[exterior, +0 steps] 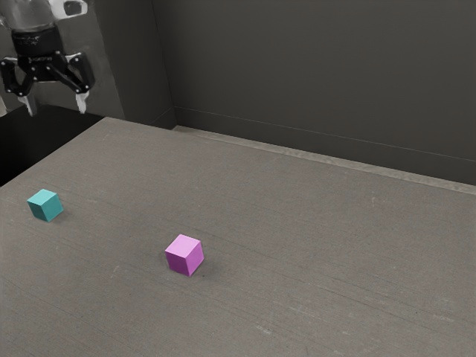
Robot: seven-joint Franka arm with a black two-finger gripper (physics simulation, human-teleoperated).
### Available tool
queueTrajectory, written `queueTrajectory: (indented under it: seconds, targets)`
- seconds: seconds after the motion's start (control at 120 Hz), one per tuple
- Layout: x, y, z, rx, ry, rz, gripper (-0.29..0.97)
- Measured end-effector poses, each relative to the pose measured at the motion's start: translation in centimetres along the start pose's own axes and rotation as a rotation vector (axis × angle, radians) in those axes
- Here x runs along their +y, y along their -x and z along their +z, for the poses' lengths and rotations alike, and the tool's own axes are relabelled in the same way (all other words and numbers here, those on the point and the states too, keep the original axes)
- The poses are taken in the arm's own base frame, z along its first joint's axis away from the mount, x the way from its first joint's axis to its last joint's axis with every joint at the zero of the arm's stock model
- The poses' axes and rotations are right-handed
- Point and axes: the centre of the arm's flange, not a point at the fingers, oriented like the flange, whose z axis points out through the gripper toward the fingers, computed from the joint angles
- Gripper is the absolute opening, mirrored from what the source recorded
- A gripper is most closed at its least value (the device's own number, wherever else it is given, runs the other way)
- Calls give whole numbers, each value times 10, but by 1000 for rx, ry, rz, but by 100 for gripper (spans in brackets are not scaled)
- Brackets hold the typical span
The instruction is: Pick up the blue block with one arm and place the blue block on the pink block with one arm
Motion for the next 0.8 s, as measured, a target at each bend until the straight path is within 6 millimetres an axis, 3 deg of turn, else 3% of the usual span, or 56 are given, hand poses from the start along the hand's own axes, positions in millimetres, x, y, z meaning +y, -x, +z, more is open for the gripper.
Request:
queueTrajectory:
  seconds: [0.133,0.242,0.317,0.542,0.8]
  targets:
    - [-93,64,79,-52,53,-124,68]
    - [-180,84,138,-121,146,-255,68]
    - [-224,91,172,-118,141,-310,68]
    - [-300,81,211,42,32,-197,68]
    - [-375,42,250,139,-66,109,68]
